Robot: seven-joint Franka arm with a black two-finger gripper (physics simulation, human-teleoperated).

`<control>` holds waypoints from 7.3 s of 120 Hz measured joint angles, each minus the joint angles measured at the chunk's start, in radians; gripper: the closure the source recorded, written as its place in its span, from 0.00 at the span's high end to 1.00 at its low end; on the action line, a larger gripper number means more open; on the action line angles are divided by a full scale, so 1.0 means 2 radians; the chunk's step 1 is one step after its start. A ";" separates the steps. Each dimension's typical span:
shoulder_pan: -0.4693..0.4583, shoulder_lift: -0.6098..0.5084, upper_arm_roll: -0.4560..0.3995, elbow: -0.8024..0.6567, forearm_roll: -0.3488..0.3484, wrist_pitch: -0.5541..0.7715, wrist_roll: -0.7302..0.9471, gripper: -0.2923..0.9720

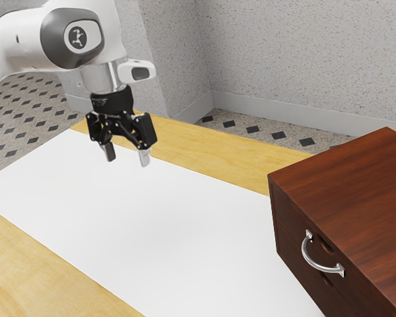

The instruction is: Pull the drawer handle with one arm to open the drawer

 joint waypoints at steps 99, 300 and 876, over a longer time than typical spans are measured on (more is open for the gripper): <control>-0.048 -0.038 -0.213 0.098 -0.024 -0.028 -0.276 0.77; -0.117 -0.133 -0.201 -0.249 0.026 0.276 -0.761 0.77; -0.131 -0.340 -0.184 -0.516 -0.049 0.400 -0.770 0.59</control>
